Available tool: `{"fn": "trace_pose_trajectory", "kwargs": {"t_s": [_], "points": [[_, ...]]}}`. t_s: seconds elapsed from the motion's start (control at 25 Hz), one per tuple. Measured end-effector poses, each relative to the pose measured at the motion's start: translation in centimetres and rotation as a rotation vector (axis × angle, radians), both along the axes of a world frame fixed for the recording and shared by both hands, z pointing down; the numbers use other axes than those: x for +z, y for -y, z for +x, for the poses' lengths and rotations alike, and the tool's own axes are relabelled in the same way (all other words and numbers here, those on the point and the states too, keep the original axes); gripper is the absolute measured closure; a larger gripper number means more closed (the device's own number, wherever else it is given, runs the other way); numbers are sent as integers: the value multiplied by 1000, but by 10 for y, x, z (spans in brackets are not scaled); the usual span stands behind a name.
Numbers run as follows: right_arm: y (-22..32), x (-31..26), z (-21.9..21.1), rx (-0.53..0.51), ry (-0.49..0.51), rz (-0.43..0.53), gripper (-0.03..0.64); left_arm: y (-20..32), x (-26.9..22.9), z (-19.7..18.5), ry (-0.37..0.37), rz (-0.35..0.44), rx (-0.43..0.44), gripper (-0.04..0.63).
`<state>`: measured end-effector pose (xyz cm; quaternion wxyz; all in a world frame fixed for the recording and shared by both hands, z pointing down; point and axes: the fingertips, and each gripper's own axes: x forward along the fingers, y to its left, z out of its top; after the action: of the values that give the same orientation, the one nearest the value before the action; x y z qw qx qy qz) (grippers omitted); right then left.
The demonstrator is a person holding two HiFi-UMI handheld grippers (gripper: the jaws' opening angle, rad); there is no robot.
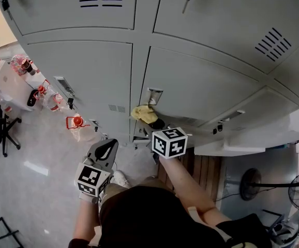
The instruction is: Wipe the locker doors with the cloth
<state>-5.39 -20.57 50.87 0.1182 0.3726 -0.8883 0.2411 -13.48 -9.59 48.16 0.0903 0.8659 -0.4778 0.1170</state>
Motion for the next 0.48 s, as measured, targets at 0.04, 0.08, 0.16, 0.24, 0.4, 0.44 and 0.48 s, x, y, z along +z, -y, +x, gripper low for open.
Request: {"fn": "trace_pose_trajectory", "kwargs": {"t_s": [0.04, 0.08, 0.16, 0.24, 0.4, 0.44, 0.48], "points": [[0, 1, 2, 1, -4, -2, 485, 0, 0, 1, -1, -1, 0, 588], [0, 3, 4, 2, -7, -4, 485, 0, 0, 3, -1, -1, 0, 588], [0, 6, 10, 7, -13, -10, 485, 1, 1, 7, -1, -2, 2, 588], [0, 9, 18, 13, -16, -16, 485, 1, 1, 12, -1, -3, 5, 588], [0, 12, 33, 25, -21, -21, 485, 3, 3, 24, 0, -6, 16, 588], [0, 13, 38, 29, -22, -22, 485, 3, 3, 28, 1, -6, 21, 588], [0, 13, 42, 33, -24, -23, 485, 4, 3, 31, 1, -6, 26, 588]]}}
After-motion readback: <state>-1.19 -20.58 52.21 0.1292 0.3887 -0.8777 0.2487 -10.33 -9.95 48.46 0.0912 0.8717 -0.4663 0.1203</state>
